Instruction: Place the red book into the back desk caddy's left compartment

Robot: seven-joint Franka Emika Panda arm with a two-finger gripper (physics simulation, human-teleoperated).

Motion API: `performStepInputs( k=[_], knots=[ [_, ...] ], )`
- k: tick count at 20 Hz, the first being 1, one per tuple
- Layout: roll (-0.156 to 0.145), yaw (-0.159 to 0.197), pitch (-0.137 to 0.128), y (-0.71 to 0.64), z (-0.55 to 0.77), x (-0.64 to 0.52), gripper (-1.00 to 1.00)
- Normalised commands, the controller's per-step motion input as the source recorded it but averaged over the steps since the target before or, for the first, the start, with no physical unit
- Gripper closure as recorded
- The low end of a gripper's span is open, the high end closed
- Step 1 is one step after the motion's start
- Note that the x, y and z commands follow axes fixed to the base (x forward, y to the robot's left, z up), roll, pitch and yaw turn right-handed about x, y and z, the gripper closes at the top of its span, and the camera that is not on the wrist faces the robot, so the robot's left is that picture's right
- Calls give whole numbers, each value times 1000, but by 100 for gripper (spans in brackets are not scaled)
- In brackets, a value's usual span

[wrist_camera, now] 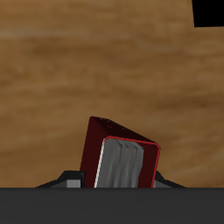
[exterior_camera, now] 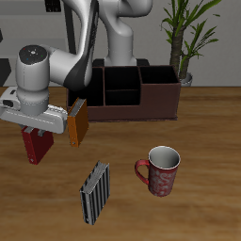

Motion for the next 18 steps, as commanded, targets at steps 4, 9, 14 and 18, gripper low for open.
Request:
performStepInputs(
  k=[4, 9, 14, 18],
  knots=[
    [-17, 21, -94, 22, 874, -155, 100],
    [-23, 25, -54, 59, 690, -157, 100],
    [-39, 55, -55, 151, 837, -346, 100],
    [-49, -66, -60, 107, 719, -571, 100]
  ],
)
